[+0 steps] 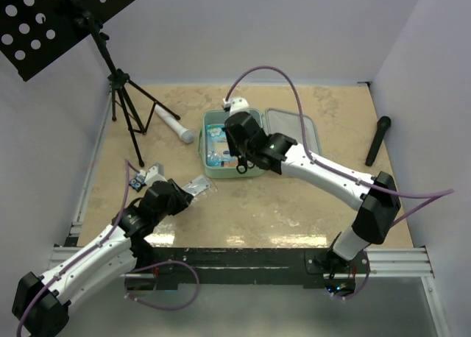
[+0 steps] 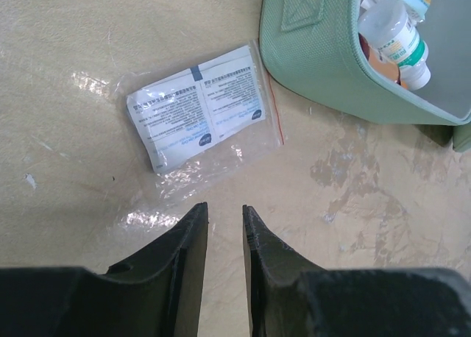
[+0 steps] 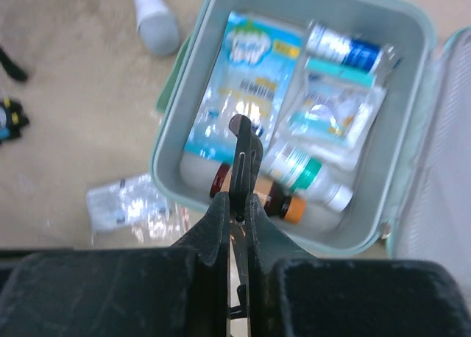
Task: Organize the medicine kit
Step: Place the scissors in the medicine box.
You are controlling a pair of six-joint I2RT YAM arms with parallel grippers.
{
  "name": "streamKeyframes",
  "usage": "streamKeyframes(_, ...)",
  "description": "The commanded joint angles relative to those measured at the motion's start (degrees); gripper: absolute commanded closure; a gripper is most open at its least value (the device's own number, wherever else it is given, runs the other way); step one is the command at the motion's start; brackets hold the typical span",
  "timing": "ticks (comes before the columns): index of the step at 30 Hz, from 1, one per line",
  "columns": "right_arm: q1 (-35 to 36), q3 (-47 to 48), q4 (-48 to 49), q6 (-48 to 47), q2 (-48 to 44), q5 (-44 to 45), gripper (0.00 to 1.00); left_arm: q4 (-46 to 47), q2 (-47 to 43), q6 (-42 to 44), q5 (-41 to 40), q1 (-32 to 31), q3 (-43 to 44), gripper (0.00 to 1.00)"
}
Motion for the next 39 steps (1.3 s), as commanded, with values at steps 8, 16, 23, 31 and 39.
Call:
streamKeyframes(8, -11.83, 16.29, 4.82, -0.98, 11.85, -3.97, 1.0, 2.01, 1.87, 3.72, -1.88, 0.02, 4.32, 0.7)
streamKeyframes(16, -11.92, 21.14, 7.1, 0.07, 19.23, -7.22, 1.0, 3.15, 5.12, 5.22, -2.85, 0.02, 5.02, 0.69)
streamKeyframes(23, -12.44, 23.6, 9.39, 2.97, 25.38, -9.77, 1.0, 4.91, 10.04, 6.62, -3.38, 0.98, 7.48, 0.69)
streamKeyframes(31, -13.59, 27.37, 11.5, 6.57, 31.45, -11.44, 1.0, 5.35, 13.83, 9.0, -1.8, 4.06, 10.03, 0.7)
streamKeyframes(39, -15.61, 30.98, 11.41, 9.03, 36.64, -12.67, 1.0, 6.32, 16.11, 10.23, 0.4, 7.31, 11.0, 0.69)
